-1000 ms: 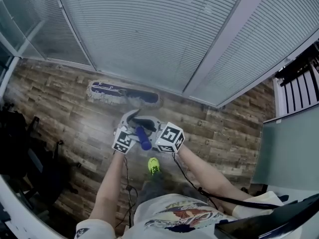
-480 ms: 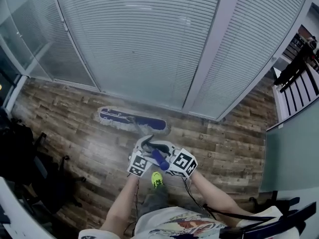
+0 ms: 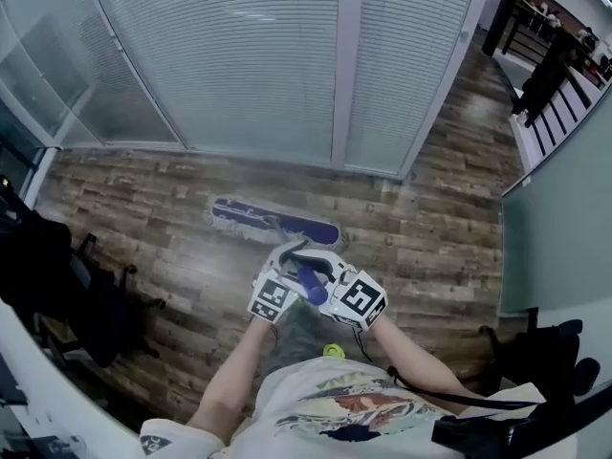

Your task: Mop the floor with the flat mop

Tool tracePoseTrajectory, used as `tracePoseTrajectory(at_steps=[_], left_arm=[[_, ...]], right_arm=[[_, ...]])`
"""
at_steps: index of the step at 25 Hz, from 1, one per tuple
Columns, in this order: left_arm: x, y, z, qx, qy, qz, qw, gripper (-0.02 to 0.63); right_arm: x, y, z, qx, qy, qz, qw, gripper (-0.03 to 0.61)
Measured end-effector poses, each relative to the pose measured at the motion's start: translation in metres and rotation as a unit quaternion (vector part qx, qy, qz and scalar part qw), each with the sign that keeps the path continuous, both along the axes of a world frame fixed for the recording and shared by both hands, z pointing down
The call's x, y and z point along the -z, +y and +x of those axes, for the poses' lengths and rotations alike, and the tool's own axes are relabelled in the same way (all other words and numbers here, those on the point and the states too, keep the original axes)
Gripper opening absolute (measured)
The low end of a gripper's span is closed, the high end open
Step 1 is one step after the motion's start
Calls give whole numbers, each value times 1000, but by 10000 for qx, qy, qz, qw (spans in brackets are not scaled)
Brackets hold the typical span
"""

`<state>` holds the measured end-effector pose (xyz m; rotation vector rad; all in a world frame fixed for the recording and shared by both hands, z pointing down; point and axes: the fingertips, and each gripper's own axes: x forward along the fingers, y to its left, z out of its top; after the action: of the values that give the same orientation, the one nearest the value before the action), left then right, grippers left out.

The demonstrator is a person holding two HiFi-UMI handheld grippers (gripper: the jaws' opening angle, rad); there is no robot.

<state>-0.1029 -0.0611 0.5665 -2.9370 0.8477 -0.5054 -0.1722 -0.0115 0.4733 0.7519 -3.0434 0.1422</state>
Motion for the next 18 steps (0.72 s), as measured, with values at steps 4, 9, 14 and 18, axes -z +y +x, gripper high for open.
tracePoseTrajectory(at_steps=[4,9,14,18], left_arm=[[3,73,19,-142,-96,-119,9998,155],[24,130,15,-149,39,-194,9997,150],[32,163,-6,-405,167,-146,9989,147],[18,198,-37,-817,-68,-156,9965,147]], right_arm=[[10,72,13,113,62,106,9999,176],[33,129,5,331,51,295,9990,168],[39,160,-23,451,271,272,9982,167],[22,193,-59,506,621,104,9967,166]])
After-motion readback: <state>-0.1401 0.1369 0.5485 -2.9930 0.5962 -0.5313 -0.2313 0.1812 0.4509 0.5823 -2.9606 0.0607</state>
